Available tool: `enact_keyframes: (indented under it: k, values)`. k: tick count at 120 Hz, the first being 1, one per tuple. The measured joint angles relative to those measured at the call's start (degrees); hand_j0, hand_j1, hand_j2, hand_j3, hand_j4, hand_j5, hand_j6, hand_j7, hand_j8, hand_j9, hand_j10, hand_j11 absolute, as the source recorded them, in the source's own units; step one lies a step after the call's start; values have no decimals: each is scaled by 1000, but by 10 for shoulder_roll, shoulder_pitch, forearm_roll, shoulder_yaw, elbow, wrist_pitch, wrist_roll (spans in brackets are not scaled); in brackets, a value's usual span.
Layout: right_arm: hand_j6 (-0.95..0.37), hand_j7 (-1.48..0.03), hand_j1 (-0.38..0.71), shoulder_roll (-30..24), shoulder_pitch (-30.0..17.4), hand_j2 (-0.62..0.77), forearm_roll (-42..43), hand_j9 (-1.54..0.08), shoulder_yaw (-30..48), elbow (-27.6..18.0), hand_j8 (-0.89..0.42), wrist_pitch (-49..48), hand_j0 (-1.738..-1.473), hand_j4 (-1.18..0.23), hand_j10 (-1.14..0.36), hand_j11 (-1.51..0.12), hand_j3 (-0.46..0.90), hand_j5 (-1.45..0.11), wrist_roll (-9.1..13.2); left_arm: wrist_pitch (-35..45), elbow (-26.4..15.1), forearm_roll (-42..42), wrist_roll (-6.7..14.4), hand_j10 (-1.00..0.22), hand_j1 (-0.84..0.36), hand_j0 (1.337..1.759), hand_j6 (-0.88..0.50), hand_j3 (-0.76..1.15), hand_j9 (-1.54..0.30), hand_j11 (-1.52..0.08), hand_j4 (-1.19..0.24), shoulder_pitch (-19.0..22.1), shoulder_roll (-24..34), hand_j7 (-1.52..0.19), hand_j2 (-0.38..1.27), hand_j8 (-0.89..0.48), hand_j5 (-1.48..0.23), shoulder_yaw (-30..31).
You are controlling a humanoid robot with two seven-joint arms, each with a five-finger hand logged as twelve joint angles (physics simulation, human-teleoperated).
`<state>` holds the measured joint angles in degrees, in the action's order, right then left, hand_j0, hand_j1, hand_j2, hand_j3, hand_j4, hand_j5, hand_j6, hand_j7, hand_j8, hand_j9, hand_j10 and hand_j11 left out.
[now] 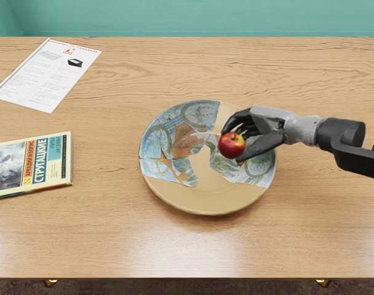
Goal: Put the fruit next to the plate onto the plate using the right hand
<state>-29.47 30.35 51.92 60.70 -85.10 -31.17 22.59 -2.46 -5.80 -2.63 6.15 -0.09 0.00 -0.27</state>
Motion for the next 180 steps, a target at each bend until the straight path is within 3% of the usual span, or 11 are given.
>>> enact_keyframes:
  k: [16,44,70,90,110,136,154,180]
  values:
    - [-413,-704,225,0,-2,67,1,-719,-3,0,-483,0,-1658,-550,-533,-719,0,-716,1,0,0,0,0,-12,335,1658,-12,0,-15,-15,-12,0,0,-15,3,-12,-15,0]
    - [-179,-285,-111,-30,-1,13,-11,-289,12,0,-201,-18,-1658,-222,-216,-289,0,-289,2,0,0,0,0,-12,335,1658,-13,0,-15,-15,-12,0,0,-15,3,-12,-15,0]
    - [-64,-101,-265,-64,4,5,-78,-103,47,23,-72,-36,-1658,-79,-77,-103,0,-103,2,0,-1,0,1,-12,335,1658,-12,0,-15,-15,-12,15,0,-15,3,-12,-15,1]
    - [-29,-45,-312,-101,-23,3,-120,-46,114,65,-32,-38,-1658,-36,-34,-46,0,-46,2,-2,-10,0,3,-12,335,1658,-12,0,-15,-15,-12,24,0,-15,3,-12,-15,2]
    - [-13,-20,-333,-138,-40,2,-144,-20,131,82,-14,-38,-1658,-16,-15,-20,0,-20,2,-3,-14,0,4,-12,335,1658,-12,0,-15,-15,-12,24,0,-15,3,-12,-15,2]
    - [-5,-7,-344,-149,-48,2,-146,-7,132,86,-5,-38,-1658,-6,-5,-7,0,-7,2,-2,-14,11,5,-12,335,1658,-12,0,-15,-15,-12,25,0,-15,3,-12,-15,7]
    - [-3,-3,-347,-149,-56,2,-111,-3,134,105,-3,-38,-1658,-3,-3,-3,0,-3,23,1,-6,13,2,-12,335,1658,-12,0,-15,-15,-12,25,0,-15,3,-12,-15,8]
    - [-2,-1,-349,-148,-55,2,-92,-1,138,105,-1,-38,-1658,-2,-1,-1,0,-1,30,2,-4,14,1,-12,335,1658,-12,0,-15,-15,-12,23,0,-15,3,-12,-15,7]
